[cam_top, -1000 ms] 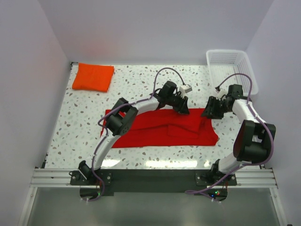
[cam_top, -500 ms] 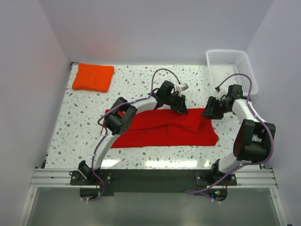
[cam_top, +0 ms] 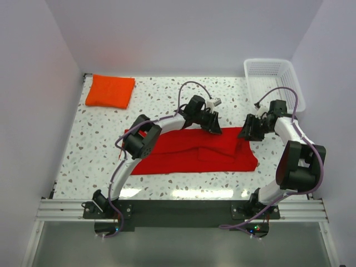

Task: Fold and stack the t-shirts
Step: Fold the tshirt

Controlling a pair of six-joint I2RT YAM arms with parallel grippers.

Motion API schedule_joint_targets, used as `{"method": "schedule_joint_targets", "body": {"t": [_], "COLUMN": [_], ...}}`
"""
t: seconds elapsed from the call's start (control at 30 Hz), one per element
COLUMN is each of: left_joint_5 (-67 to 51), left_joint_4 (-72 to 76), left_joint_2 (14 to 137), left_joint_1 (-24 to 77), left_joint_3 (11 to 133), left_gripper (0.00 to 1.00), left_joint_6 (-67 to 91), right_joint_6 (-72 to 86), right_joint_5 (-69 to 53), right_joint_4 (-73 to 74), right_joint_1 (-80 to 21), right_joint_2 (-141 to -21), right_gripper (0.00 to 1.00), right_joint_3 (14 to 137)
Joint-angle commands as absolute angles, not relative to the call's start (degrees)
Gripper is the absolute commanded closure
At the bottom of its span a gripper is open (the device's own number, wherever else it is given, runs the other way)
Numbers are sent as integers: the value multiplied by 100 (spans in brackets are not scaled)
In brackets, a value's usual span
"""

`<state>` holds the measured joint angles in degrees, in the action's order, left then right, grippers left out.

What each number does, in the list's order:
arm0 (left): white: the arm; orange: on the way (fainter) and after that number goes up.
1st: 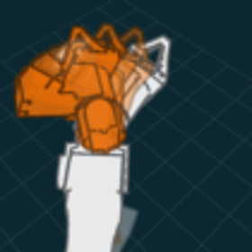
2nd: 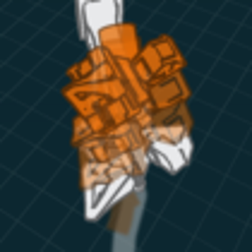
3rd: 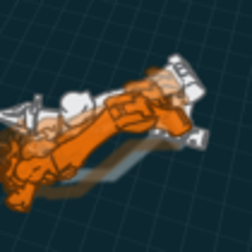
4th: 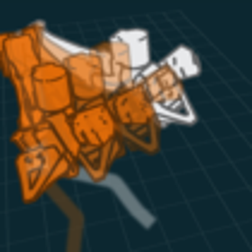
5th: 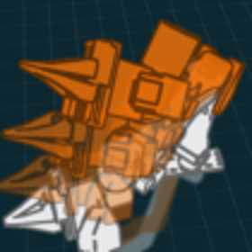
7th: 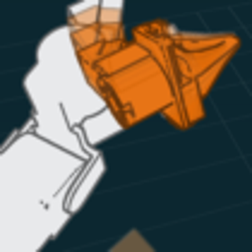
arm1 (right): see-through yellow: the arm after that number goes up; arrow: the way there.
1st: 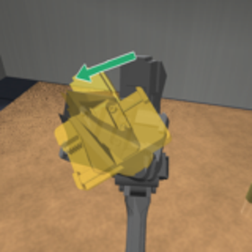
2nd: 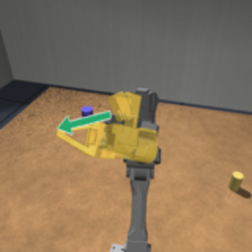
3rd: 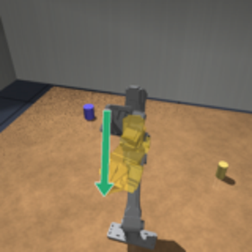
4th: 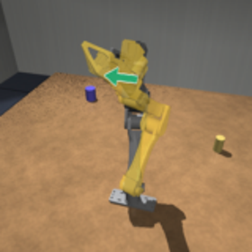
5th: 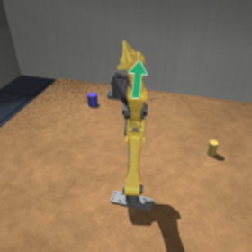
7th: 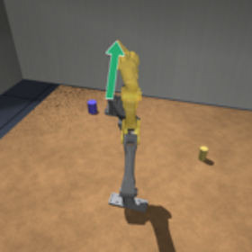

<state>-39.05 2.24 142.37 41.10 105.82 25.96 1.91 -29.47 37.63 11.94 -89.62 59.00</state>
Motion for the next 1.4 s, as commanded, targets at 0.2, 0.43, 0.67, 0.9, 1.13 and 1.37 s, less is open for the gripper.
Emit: {"method": "schedule_joint_targets", "body": {"t": [0.2, 0.43, 0.67, 0.9, 1.13, 1.37], "left_joint_5": [-3419, -3340, -3305, -3199, -3138, -3041], "left_joint_4": [150, 149, 203, -176, -317, -325], "left_joint_2": [13799, 13711, 13474, 13561, 13711, 13834], "left_joint_1": [3911, 3911, 3911, 3946, 4061, 4078], "left_joint_3": [10565, 10512, 10468, 10450, 10354, 10301], "left_gripper": [64, 65, 67, 70, 69, 63], "left_joint_6": [2443, 2426, 2487, 2400, 2417, 2496], "right_joint_6": [176, 193, 237, 229, 237, 202], "right_joint_5": [-2927, -2935, -2962, -2971, -2988, -2997], "right_joint_4": [3595, 3551, 3437, 3428, 3401, 3419], "right_joint_1": [1195, 1195, 1178, 1178, 1178, 1178], "right_joint_2": [-8982, -8974, -9026, -9070, -9079, -9044], "right_gripper": [50, 50, 51, 51, 51, 51], "right_joint_3": [6038, 5994, 5924, 5950, 5924, 5898]}}
